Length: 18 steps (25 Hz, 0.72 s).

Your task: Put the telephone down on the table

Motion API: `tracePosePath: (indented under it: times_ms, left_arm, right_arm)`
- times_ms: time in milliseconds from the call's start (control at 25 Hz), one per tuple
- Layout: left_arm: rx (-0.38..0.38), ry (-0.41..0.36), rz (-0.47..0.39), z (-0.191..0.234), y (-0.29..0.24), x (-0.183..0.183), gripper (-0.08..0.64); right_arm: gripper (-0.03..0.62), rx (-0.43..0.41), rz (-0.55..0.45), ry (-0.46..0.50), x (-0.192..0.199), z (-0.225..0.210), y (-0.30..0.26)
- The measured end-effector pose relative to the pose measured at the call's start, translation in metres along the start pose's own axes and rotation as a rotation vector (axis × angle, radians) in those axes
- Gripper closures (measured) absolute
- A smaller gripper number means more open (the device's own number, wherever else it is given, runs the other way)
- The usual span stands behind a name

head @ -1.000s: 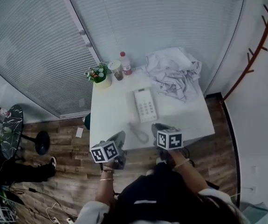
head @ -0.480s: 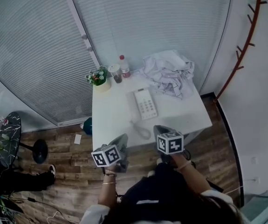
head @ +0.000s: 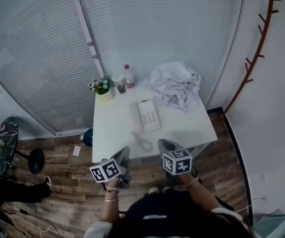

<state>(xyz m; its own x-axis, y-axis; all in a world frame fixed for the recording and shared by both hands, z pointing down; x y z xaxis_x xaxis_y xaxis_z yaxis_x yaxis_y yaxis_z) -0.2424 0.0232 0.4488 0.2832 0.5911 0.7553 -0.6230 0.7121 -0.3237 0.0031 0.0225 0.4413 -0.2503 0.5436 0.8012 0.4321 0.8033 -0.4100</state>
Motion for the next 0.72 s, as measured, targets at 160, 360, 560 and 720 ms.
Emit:
tracePosePath:
  times_ms: [160, 360, 560, 720]
  left_arm:
    - [-0.052, -0.056, -0.013, -0.016, -0.002, -0.001, 0.561]
    - [-0.100, -0.097, -0.015, -0.038, -0.003, 0.012, 0.561]
    - [-0.072, -0.122, -0.011, -0.067, -0.009, 0.019, 0.561]
    - [-0.107, -0.201, -0.009, -0.082, -0.010, 0.017, 0.561]
  right_arm:
    - [0.597, -0.019, -0.024, 0.064, -0.009, -0.004, 0.015]
    - [0.597, -0.043, -0.042, 0.131, -0.013, -0.011, 0.036]
    - [0.597, -0.053, -0.062, 0.127, -0.014, -0.023, 0.052]
    - [0.597, -0.055, -0.075, 0.129, -0.017, -0.028, 0.058]
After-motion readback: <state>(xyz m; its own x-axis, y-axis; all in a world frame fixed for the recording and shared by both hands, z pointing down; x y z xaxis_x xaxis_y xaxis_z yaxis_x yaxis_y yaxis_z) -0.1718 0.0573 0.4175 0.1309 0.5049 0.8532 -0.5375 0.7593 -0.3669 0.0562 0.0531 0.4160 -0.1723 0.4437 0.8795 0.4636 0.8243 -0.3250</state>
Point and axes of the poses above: the fingertips, and each gripper's own axes: y backward along the fingers, z to its left, x out of its underside, the point moved 9 cm from there along y, backward along the fingers, and after that the axes turned 8 degrees about -y, right-handed, at the moved point
